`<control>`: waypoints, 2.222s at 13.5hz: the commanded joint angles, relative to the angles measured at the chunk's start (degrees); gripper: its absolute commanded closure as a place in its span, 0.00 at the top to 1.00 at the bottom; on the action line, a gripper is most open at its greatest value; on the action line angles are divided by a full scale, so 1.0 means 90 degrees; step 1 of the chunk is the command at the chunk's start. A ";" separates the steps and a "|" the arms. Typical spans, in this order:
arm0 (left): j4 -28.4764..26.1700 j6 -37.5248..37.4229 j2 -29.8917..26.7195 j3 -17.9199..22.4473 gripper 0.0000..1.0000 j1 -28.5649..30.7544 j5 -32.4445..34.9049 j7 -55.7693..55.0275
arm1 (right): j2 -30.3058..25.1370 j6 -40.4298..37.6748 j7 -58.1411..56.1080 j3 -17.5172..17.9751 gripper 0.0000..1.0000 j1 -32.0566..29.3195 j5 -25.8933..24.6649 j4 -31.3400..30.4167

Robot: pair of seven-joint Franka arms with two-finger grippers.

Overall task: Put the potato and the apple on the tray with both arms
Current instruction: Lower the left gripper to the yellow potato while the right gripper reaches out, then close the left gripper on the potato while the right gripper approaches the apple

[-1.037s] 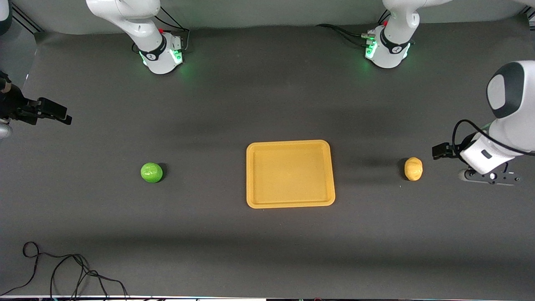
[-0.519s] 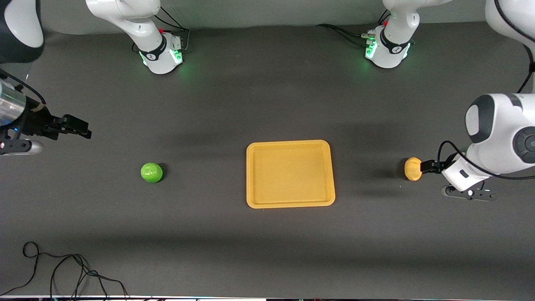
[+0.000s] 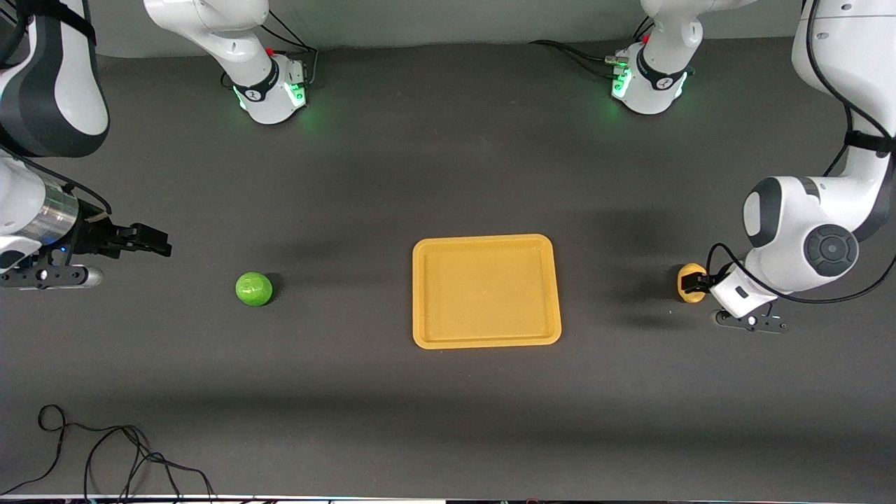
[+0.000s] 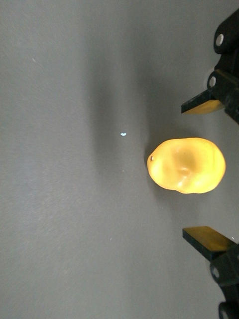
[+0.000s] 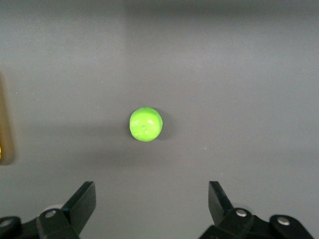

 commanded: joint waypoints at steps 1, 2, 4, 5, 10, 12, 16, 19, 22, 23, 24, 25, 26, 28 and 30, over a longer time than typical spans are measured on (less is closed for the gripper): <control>-0.0422 0.0477 0.0048 -0.0020 1.00 0.0057 0.0099 -0.0023 | 0.0036 0.0486 -0.0361 -0.0029 1.00 -0.0043 0.0035 -0.0252; -0.0501 0.0498 0.0048 -0.0020 1.00 0.0066 0.0099 -0.0023 | 0.0055 0.0527 -0.0372 -0.0049 1.00 -0.0043 0.0035 -0.0263; -0.0560 0.0634 0.0087 -0.0020 1.00 0.0066 0.0079 -0.0033 | 0.0084 0.0595 -0.0382 -0.0068 1.00 -0.0052 0.0035 -0.0350; -0.0570 0.0644 0.0116 -0.0020 1.00 0.0095 0.0079 -0.0033 | 0.0094 0.0712 -0.0382 -0.0069 1.00 -0.0043 0.0035 -0.0428; -0.0619 0.0810 0.0263 -0.0020 0.99 0.0262 0.0079 -0.0033 | 0.0308 0.1357 -0.0382 -0.0069 1.00 -0.0033 0.0035 -0.0751; -0.0619 0.0898 0.0331 -0.0020 0.91 0.0281 0.0079 -0.0033 | 0.0436 0.1581 -0.0372 -0.0069 1.00 -0.0014 0.0035 -0.0819; -0.0590 0.0782 0.0322 -0.0020 0.15 0.0271 0.0070 -0.0043 | 0.0591 0.2158 -0.0381 -0.0069 0.99 -0.0004 0.0035 -0.1122; -0.0561 0.0742 0.0263 -0.0020 0.00 0.0272 0.0070 -0.0053 | 0.0670 0.2275 -0.0372 -0.0069 0.95 0.0026 0.0006 -0.1112; -0.0473 0.0664 0.0175 -0.0030 0.00 0.0271 0.0079 0.0015 | 0.0865 0.2451 -0.0372 -0.0069 0.95 0.0045 -0.0062 -0.1171; -0.0405 0.0587 0.0175 -0.0030 0.00 0.0233 0.0079 -0.0023 | 0.0914 0.2538 -0.0372 -0.0069 0.95 0.0045 -0.0063 -0.1219; -0.0366 0.0470 0.0166 -0.0030 0.00 0.0223 0.0079 -0.0033 | 0.1040 0.2665 -0.0362 -0.0069 0.95 0.0045 -0.0063 -0.1258; -0.0317 0.0391 0.0165 -0.0030 0.00 0.0213 0.0079 -0.0033 | 0.1167 0.2811 -0.0343 -0.0059 0.95 0.0036 -0.0063 -0.1278; -0.0316 0.0391 0.0165 -0.0030 0.00 0.0223 0.0079 -0.0024 | 0.1275 0.2909 -0.0294 -0.0059 0.95 0.0045 -0.0063 -0.1327; -0.0316 0.0381 0.0156 -0.0039 0.00 0.0223 0.0079 -0.0023 | 0.1286 0.2949 -0.0342 -0.0049 0.95 0.0074 0.0006 -0.1521; -0.0316 0.0371 0.0156 -0.0039 0.00 0.0213 0.0079 -0.0033 | 0.1257 0.3163 -0.0362 -0.0049 0.95 0.0240 0.0006 -0.1843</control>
